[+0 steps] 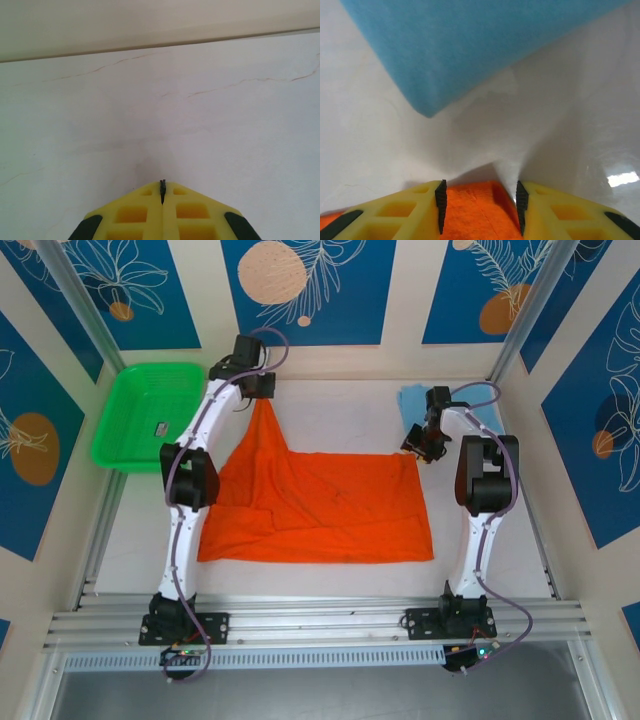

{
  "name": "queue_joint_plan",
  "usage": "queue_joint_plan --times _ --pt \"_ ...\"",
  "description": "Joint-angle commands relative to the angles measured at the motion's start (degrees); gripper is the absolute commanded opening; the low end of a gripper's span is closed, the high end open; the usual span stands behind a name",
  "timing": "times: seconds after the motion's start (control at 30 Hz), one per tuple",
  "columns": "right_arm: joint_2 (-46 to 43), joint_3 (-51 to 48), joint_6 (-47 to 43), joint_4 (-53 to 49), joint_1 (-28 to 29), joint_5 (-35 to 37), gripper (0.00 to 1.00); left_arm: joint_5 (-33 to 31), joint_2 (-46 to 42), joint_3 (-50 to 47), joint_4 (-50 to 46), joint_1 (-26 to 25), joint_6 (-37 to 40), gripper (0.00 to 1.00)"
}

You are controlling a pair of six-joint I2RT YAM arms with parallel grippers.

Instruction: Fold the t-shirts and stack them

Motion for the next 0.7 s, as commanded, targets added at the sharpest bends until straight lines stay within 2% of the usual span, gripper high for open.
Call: queue_joint_plan --times 0.0,0.1,0.23,0.4,0.67 --pt "1.3 2.1 -1.2 -2.7 0.7 1.0 0.40 -2.9 2.2 0.5 -1.5 0.9 -0.1 0.00" --pt "2.6 3.8 -1.8 -3.5 0.9 1.6 0.34 -2.7 2.5 0.5 -1.5 1.4 -0.8 0.00" --pt "3.7 5.0 -1.8 -3.3 1.1 0.5 0.15 -2.5 2.6 0.4 -1.6 1.7 -1.3 0.00" --pt "3.4 4.6 -1.8 -3.3 0.9 0.3 0.00 -1.3 2.2 0.4 -1.4 1.9 -2.0 0.00" --pt "-5.7 -2.3 1.3 3.8 -1.8 -1.1 0.00 3.3 1.2 0.3 0.1 2.0 -3.0 0.00"
